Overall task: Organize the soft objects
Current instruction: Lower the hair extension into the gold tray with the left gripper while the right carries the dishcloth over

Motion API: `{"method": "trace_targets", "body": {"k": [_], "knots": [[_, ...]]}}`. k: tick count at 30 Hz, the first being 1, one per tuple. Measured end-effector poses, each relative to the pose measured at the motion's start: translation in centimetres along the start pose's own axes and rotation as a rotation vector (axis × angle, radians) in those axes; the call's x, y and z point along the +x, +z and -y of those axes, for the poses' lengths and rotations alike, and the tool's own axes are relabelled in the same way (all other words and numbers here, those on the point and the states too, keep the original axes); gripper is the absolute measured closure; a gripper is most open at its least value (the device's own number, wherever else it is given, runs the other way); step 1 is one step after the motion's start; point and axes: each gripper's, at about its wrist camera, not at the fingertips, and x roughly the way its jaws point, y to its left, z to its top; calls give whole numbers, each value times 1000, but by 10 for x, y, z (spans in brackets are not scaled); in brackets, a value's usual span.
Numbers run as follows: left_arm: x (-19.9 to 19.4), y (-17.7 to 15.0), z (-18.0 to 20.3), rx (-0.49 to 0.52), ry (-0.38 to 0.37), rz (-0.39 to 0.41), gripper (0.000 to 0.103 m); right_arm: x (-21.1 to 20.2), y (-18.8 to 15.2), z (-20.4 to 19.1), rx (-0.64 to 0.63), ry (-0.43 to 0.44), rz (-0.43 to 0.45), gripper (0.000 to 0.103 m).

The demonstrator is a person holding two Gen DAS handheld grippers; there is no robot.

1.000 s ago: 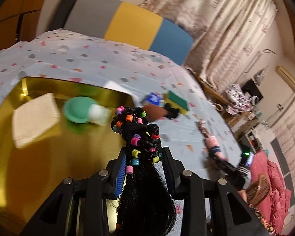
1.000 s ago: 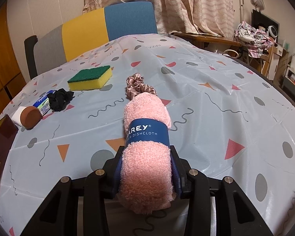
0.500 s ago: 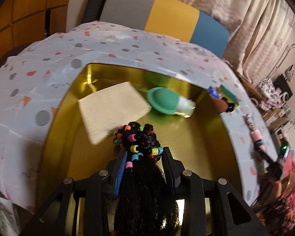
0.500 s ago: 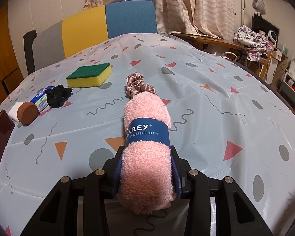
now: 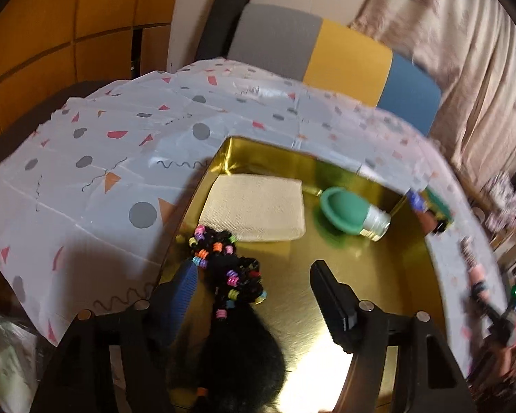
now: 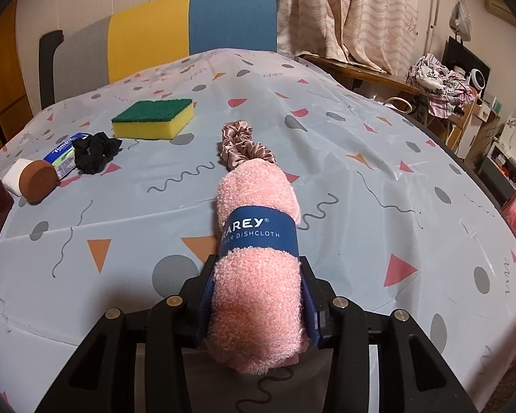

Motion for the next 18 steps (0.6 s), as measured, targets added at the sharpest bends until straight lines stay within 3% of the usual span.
{"method": "trace_targets", "body": {"k": [4,8,12,18], "knots": [[-16,1,-4,-79,-55,47,34,-4,4,-2,20,12,-24,64],[-29,-2,10,-57,-67,98,34,-16,4,-12,40,65,-22,65],[-31,-10,33,7,-146,84,34,-37,1,-34,34,151,-5,65],[-26,-24,56,73,-201,30,34,-74,1,-75,17,302,24,65]]}}
